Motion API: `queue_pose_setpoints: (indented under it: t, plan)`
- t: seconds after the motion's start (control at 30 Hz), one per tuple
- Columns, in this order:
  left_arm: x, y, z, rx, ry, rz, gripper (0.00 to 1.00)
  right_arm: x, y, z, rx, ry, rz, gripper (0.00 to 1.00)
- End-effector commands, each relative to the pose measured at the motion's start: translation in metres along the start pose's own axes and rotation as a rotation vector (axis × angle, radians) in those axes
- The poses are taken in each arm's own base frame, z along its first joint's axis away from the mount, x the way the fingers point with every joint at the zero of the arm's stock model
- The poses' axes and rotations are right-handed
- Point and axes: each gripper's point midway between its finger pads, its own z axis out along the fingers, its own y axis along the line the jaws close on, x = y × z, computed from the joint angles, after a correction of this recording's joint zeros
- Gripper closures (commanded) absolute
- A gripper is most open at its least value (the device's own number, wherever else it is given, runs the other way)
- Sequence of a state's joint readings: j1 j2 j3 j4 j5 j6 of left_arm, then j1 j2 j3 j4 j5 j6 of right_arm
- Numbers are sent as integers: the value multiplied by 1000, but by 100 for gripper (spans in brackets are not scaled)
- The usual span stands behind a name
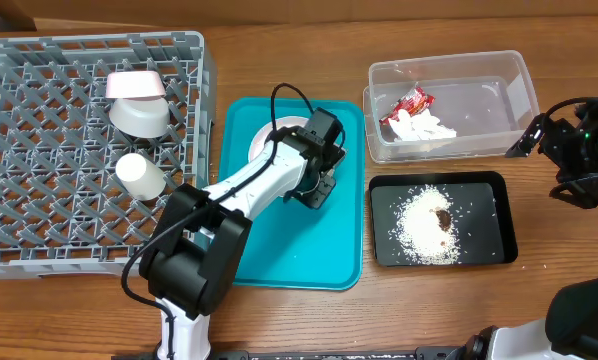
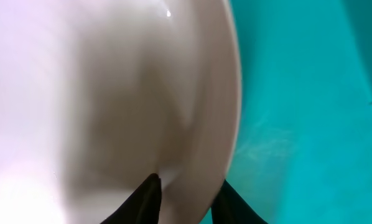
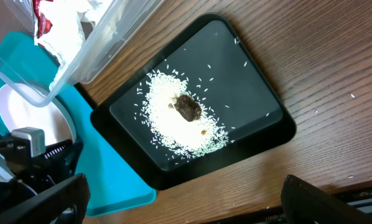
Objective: Sort waste into correct bins and load items into the dishwasher
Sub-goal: 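Reach the left gripper to the white plate and grip its edge, then lift the white plate and stand it upright in the dish rack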
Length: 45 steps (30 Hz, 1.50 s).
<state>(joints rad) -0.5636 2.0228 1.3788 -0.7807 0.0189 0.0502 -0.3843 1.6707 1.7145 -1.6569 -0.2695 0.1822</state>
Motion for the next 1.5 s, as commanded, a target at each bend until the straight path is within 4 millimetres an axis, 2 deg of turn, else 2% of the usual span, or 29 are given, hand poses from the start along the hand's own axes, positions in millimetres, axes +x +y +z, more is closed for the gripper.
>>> queue_pose_setpoints:
  t: [0.0,0.27,0.43,0.6,0.67,0.77,0.9,1.0,1.13,1.27,1.47]
  plan:
    - [14,4,14,-38,49,-10,74,1,2,-8,-3,-35,-21,0]
    - [13,6,12,-51,49,-10,96,2,2,-8,-3,-33,-20,0]
    - [3,7,-6,-53,49,-32,96,2,2,-8,-3,-33,-20,0]
    - [-28,11,-54,-75,-18,-88,96,2,2,-8,-3,-32,-20,0]
    - [-43,14,-81,-90,-75,-97,96,2,2,-8,-3,-33,-20,0]
    - [-66,25,-133,-133,-192,-140,96,2,2,-8,-3,-32,-20,0]
    - [-79,45,-192,-151,-325,-217,96,3,2,-8,-2,-30,-19,0]
    - [-75,64,-222,-142,-388,-292,96,3,2,-8,-2,-30,-19,0]
    - [-64,83,-244,-34,-430,-362,96,3,2,-8,-2,-30,-19,0]
    - [-50,105,-250,142,-432,-439,96,2,2,-8,-2,-30,-19,0]
    - [-31,128,-248,441,-450,-474,96,3,2,-8,-2,-30,-19,0]
